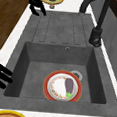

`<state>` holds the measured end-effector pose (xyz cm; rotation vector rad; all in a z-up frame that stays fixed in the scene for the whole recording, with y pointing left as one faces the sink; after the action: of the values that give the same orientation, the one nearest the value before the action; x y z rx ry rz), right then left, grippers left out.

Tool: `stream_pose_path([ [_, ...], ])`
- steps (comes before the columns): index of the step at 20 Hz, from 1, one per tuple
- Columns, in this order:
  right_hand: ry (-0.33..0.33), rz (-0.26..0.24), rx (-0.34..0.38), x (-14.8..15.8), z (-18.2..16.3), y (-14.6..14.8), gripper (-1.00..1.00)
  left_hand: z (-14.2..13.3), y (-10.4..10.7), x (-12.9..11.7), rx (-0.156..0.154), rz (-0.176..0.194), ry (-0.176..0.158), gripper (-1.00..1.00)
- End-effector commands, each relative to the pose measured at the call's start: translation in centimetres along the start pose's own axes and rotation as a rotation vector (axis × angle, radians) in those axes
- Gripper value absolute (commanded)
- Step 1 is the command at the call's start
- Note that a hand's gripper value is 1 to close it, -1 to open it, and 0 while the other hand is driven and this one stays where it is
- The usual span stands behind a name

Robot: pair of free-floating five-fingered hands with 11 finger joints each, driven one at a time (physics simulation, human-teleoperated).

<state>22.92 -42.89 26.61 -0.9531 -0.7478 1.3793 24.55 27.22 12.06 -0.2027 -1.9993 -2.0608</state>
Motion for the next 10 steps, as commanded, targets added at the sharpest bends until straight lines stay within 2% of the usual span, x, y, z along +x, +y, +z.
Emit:
stream_pose_path([
  [1,-0.036,-0.029,0.040,2.4,0.4,-0.4,-1.00,0.0,0.0,0.0,0.000,0.000,0.000,0.00],
  [4,-0.048,-0.001,0.044,4.2,1.2,-0.1,-1.00,0.0,0.0,0.0,0.000,0.000,0.000,0.00],
  [6,-0.084,-0.011,0.003,4.9,1.1,0.9,-1.00,0.0,0.0,0.0,0.000,0.000,0.000,0.00],
  [9,-0.115,-0.016,0.008,6.5,1.4,1.2,-1.00,0.0,0.0,0.0,0.000,0.000,0.000,0.00],
  [10,-0.142,-0.002,0.002,6.7,1.2,1.4,-1.00,0.0,0.0,0.0,0.000,0.000,0.000,0.00],
])
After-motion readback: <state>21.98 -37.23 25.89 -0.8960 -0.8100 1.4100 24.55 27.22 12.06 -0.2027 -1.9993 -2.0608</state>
